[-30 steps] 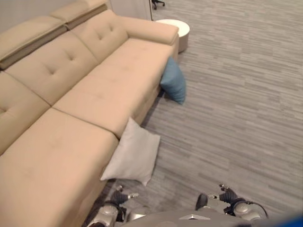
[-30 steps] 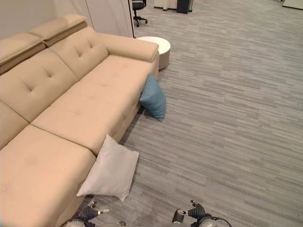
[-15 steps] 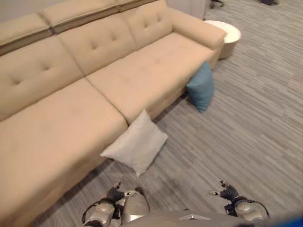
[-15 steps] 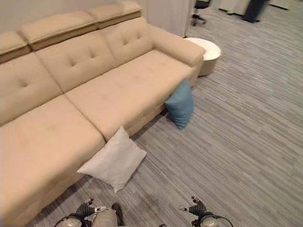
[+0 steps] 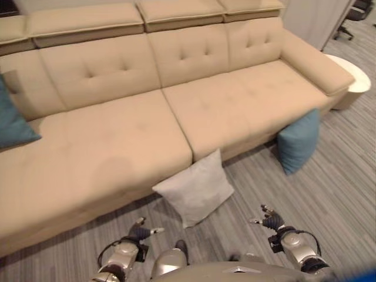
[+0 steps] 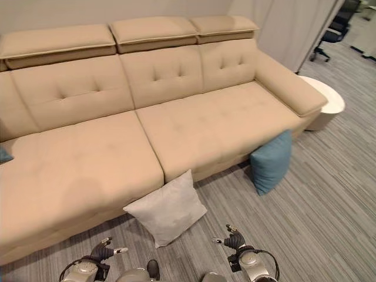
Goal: Pick up all the scattered cushions and arrange them neatly on the sofa.
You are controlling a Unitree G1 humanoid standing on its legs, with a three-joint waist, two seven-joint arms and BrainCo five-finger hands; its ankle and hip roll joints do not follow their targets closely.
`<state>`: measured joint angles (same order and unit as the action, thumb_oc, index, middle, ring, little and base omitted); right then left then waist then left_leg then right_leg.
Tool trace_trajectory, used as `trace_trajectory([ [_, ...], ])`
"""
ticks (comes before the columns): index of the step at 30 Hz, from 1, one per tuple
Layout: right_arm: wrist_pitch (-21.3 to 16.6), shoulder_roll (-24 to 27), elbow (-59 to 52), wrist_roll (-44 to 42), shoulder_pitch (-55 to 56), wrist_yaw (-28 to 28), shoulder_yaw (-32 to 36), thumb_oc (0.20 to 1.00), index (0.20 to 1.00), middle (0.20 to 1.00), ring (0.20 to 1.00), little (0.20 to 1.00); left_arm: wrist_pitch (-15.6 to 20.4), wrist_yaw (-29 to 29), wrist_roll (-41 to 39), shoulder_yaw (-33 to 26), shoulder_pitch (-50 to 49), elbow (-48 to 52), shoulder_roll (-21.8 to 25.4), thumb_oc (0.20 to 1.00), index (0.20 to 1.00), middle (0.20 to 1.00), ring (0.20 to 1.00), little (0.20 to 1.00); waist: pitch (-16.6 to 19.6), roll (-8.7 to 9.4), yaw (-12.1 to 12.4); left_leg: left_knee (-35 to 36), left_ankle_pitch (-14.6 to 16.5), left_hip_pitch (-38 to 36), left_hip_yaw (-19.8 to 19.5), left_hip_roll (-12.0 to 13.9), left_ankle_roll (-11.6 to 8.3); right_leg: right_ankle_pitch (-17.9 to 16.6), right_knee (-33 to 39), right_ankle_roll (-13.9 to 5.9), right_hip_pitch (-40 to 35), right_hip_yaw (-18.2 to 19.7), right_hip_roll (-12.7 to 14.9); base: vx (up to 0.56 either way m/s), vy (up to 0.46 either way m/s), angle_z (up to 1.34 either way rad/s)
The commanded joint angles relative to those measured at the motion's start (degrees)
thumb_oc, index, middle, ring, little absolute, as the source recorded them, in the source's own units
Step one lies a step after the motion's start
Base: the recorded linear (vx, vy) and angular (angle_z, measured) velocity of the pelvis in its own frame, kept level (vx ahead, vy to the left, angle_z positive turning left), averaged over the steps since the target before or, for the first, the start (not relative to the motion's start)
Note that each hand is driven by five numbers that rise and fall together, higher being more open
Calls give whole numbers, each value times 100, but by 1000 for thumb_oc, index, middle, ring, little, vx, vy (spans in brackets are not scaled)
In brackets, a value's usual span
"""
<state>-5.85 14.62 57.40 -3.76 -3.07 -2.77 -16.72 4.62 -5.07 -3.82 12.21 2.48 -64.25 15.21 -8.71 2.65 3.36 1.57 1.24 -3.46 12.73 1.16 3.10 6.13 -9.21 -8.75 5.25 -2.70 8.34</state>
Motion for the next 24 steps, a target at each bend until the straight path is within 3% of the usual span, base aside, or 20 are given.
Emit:
trace_trajectory([
  [1,-105,327,-175,-222,-36,-25,106,1000,1000,1000,1000,1000,152,-39,5,207,27,74,-57,1000,1000,1000,1000,1000,95,-11,-79,-726,80,339,-530,35,-527,-650,451,-150,-280,-48,175,137,-219,182],
  [2,-76,320,-179,-151,1,-29,118,1000,1000,1000,1000,1000,145,-68,0,175,10,51,-37,1000,1000,1000,1000,1000,81,51,-7,-781,149,318,-662,59,-612,-843,582,-205,-287,-610,378,161,-325,138],
  [3,-75,286,-94,-61,63,-4,96,1000,1000,1000,1000,1000,156,-47,-11,138,-33,10,0,1000,1000,1000,1000,1000,100,120,57,-860,127,330,-748,99,-703,-787,609,-210,-477,-850,381,161,-325,88],
  [5,-96,313,-58,-62,71,-13,96,1000,1000,1000,1000,1000,158,-35,-75,137,-33,21,4,1000,1000,1000,1000,1000,113,139,72,-857,60,363,-793,163,-773,-756,645,-171,-523,-832,308,79,-267,97],
  [6,-111,350,-29,-104,93,-12,130,1000,1000,1000,1000,1000,160,0,-147,88,-99,3,-13,1000,1000,1000,1000,1000,128,172,68,-918,39,385,-828,290,-879,-714,784,-110,-691,-1113,194,100,-356,104],
  [10,-129,362,79,-169,85,-6,122,1000,1000,1000,1000,1000,143,41,-115,67,-171,-92,-47,1000,1000,1000,1000,1000,108,178,43,-1167,-150,524,-646,511,-980,-626,929,20,-912,-1361,28,45,-203,74],
  [11,-136,364,84,-186,95,-20,121,1000,1000,1000,1000,1000,124,45,-139,29,-199,-106,-61,1000,1000,1000,1000,1000,60,189,-44,-1484,-332,646,-62,774,-974,-543,948,134,-1032,-1582,-41,12,-132,44],
  [13,-126,340,122,-196,123,-12,113,1000,1000,1000,1000,1000,99,68,-124,22,-198,-128,-57,1000,1000,1000,1000,1000,13,207,-103,-1577,-429,664,533,1010,-990,-440,1003,216,-1185,-1723,-147,61,-133,73],
  [15,-104,303,156,-191,160,-6,95,1000,1000,1000,1000,1000,84,73,-102,20,-187,-159,-49,1000,1000,1000,1000,1000,26,204,-108,-1288,-399,698,783,1015,-1032,-334,1068,221,-1314,-1830,-235,119,-48,44],
  [17,-109,275,199,-185,167,-14,97,1000,1000,1000,1000,1000,84,56,-75,18,-166,-195,-38,1000,1000,1000,1000,1000,27,203,-135,-1051,-567,727,956,1032,-1065,-279,1072,212,-1371,-1937,-261,90,1,53],
  [18,-106,253,208,-138,137,-26,53,1000,1000,1000,1000,1000,74,34,-29,14,-133,-219,-20,1000,1000,1000,1000,1000,9,193,-116,-827,-853,901,1158,1095,-1102,-241,1056,222,-1386,-2063,-301,132,6,64],
  [20,-105,238,192,-135,122,-20,43,1000,1000,1000,1000,1000,67,23,-13,0,-120,-246,-2,1000,1000,1000,1000,1000,9,230,-108,-871,-844,947,1134,1093,-1115,-204,1046,227,-1402,-2085,-302,146,34,33],
  [23,-108,180,212,-39,89,-5,-24,1000,1000,1000,1000,1000,73,23,-10,-53,-190,-263,9,1000,1000,1000,1000,1000,56,281,11,-832,-627,878,910,866,-1004,-146,988,142,-1501,-2105,-267,204,125,-4],
  [24,-108,152,159,-13,95,22,-25,1000,1000,1000,1000,1000,67,34,-22,-75,-241,-264,38,1000,1000,1000,1000,1000,75,317,27,-771,-508,795,924,763,-917,-139,662,59,-1461,-2057,-140,162,181,-11],
])
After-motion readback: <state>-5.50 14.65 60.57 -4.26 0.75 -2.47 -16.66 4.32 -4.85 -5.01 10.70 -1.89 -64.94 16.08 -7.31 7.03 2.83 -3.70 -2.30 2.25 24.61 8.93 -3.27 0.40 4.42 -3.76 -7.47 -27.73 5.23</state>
